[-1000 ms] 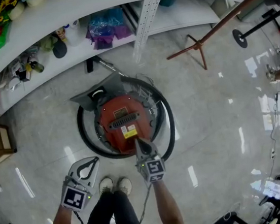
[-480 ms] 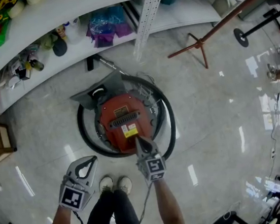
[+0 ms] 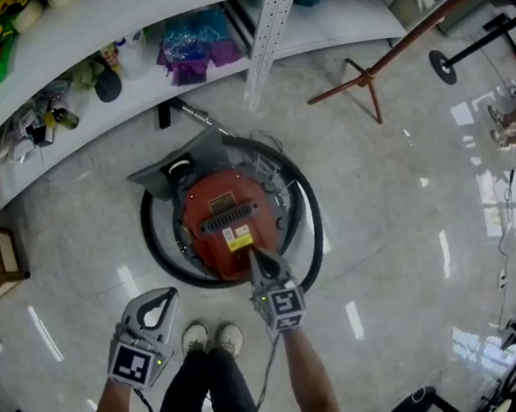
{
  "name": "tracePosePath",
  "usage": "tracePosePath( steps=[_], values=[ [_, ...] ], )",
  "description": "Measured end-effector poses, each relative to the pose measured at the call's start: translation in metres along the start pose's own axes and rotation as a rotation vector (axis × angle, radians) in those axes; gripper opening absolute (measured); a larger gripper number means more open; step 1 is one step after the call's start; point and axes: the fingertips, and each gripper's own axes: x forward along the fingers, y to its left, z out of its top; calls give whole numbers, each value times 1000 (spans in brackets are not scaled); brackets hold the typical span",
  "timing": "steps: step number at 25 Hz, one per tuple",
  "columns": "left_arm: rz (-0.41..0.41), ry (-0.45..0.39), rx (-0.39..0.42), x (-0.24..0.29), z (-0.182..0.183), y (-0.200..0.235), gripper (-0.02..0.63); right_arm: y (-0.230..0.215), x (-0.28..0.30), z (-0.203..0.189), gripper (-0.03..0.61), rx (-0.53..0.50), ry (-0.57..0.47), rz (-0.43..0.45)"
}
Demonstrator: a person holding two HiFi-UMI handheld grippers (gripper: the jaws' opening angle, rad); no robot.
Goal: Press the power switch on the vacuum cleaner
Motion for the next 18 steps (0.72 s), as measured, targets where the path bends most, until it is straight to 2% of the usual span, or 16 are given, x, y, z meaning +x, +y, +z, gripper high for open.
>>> tracePosePath(
  steps=[18],
  values=[
    [12,3,-13,-3,-8,4,8,0,2,-5,11,-15,11,6]
  ],
)
